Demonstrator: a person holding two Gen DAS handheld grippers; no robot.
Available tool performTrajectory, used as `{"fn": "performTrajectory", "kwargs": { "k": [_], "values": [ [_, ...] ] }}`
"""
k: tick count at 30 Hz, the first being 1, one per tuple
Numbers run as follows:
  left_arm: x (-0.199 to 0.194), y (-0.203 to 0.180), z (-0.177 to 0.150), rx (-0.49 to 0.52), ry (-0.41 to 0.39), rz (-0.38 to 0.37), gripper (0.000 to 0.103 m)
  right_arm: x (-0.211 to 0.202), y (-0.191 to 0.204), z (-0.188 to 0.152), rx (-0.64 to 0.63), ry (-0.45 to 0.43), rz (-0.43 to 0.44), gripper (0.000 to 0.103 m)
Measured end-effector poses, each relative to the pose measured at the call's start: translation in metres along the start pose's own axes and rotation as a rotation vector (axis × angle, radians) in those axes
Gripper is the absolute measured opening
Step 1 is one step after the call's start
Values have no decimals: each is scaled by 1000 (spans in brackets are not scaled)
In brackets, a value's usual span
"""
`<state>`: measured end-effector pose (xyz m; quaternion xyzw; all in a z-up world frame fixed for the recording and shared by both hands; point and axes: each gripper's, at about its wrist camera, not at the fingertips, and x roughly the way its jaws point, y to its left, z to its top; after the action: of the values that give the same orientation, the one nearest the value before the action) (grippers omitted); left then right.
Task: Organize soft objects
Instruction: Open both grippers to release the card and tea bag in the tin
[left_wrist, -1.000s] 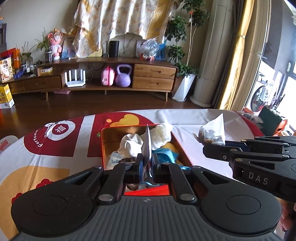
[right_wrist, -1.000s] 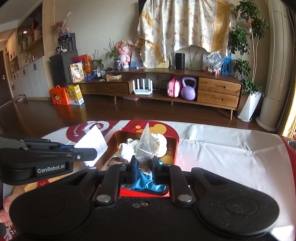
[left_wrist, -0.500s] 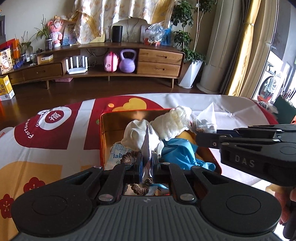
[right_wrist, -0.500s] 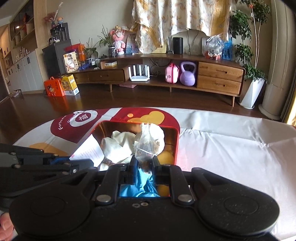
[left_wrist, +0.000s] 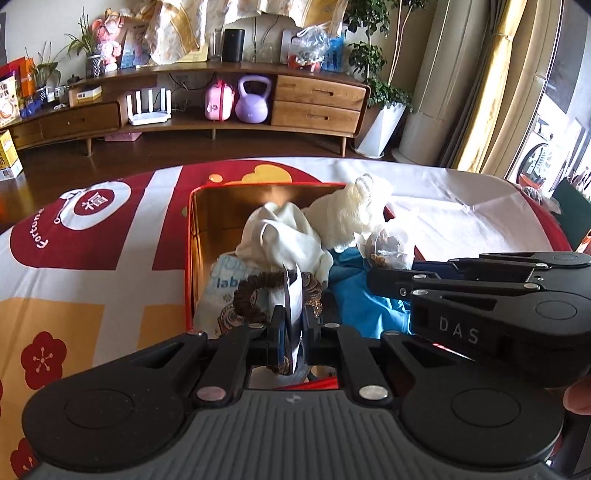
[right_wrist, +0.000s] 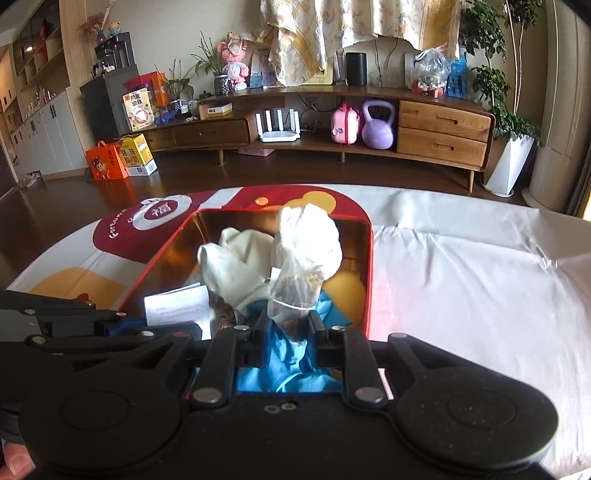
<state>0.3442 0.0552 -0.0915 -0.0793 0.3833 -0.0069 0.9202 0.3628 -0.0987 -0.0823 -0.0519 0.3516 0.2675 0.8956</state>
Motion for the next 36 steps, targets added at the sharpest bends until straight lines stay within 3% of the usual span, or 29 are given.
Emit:
{"fn": "performTrajectory", "kwargs": {
  "k": [20,36],
  "values": [
    [-5,-5,-8,0,27,1,10,-23,-13,-8,69,-2,35,41],
    [-47,-17,-11,17,1,2,15,-84,-5,-6,56,-88,58,62]
  ]
}}
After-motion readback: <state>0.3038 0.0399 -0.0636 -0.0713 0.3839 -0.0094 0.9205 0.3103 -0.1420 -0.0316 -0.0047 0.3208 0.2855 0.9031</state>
